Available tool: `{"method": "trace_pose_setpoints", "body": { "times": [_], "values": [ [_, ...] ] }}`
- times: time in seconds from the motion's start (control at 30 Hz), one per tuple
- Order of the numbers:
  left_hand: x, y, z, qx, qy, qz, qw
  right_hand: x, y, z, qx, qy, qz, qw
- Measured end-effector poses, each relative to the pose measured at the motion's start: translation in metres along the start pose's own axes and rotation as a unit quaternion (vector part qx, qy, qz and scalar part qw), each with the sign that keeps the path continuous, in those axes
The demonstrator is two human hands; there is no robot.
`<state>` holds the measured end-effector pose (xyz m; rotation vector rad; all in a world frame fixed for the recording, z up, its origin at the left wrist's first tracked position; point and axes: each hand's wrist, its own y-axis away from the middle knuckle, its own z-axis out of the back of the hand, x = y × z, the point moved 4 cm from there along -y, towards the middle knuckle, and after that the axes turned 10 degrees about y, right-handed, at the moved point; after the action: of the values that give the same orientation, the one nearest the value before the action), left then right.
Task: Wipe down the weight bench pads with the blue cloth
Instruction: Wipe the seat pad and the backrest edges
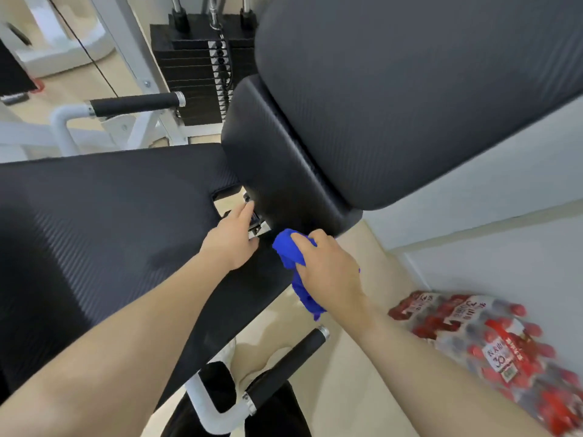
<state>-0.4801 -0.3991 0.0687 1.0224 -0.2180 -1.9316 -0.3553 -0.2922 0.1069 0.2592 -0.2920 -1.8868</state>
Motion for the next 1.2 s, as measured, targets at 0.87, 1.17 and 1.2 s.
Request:
{"method": "trace_pose_setpoints", "body": {
  "times": [0.87,1.17,1.2],
  "values": [
    [-0.139,-0.013,0.016,-0.085,0.192,-0.077,0.975,-0.070,-0.014,-0.009,-0.083,-0.929,-0.275,0.234],
    [-0.139,-0.021,0.016,-0.100,0.168,-0.066,0.979,-0.013,-0.017,-0.068,0.002,-0.823,-0.493,0.284],
    [-0.137,-0.023,0.015,-0.094,0.172,-0.057,0.979,-0.017,-0.017,-0.066,-0.013,-0.821,-0.503,0.271]
  ]
}}
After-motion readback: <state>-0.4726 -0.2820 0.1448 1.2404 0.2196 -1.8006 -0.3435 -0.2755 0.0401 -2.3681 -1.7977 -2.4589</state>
